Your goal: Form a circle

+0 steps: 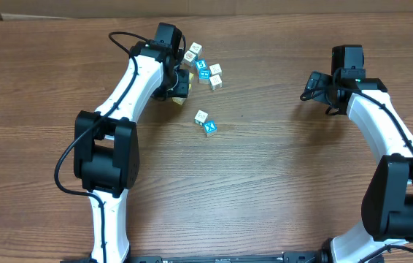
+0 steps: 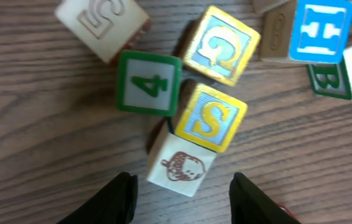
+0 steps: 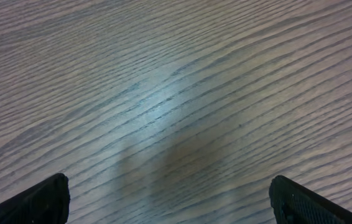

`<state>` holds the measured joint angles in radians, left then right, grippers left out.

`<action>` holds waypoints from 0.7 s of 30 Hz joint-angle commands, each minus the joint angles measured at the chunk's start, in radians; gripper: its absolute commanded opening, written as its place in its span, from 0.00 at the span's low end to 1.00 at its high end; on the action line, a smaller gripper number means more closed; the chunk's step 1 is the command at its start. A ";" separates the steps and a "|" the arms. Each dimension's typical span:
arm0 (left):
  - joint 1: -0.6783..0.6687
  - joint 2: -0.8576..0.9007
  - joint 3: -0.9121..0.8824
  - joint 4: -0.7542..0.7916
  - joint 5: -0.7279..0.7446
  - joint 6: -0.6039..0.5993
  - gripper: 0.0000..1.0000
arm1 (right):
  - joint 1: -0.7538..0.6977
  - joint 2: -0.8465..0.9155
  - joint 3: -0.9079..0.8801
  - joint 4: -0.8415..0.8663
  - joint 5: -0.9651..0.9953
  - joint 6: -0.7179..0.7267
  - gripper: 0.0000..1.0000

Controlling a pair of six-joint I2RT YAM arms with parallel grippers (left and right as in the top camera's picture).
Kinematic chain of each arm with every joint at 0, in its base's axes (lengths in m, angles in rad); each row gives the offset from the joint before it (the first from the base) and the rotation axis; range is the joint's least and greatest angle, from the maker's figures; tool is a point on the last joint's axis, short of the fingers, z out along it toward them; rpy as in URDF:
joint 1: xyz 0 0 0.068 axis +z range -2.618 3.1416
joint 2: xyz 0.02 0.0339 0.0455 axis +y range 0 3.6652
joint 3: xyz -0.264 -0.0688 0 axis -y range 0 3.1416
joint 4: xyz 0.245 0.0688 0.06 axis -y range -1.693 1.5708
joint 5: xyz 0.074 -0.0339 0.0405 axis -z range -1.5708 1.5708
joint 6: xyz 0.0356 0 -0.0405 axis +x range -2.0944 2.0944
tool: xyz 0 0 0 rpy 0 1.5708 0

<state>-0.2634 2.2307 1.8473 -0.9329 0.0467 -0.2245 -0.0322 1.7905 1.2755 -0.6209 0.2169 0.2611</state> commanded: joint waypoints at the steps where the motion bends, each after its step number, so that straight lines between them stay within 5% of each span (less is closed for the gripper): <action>1: -0.006 0.021 0.015 0.004 -0.032 0.019 0.49 | -0.003 -0.013 0.008 0.005 0.007 0.000 1.00; 7: -0.006 0.067 0.014 0.008 -0.032 0.019 0.52 | -0.003 -0.013 0.008 0.005 0.007 0.000 1.00; 16: -0.006 0.086 0.014 0.026 -0.031 0.019 0.39 | -0.003 -0.013 0.008 0.005 0.007 0.000 1.00; 21: -0.006 0.086 0.014 0.028 -0.032 0.019 0.39 | -0.003 -0.013 0.008 0.005 0.007 0.000 1.00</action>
<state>-0.2634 2.3089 1.8473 -0.9085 0.0246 -0.2245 -0.0322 1.7905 1.2755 -0.6212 0.2169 0.2611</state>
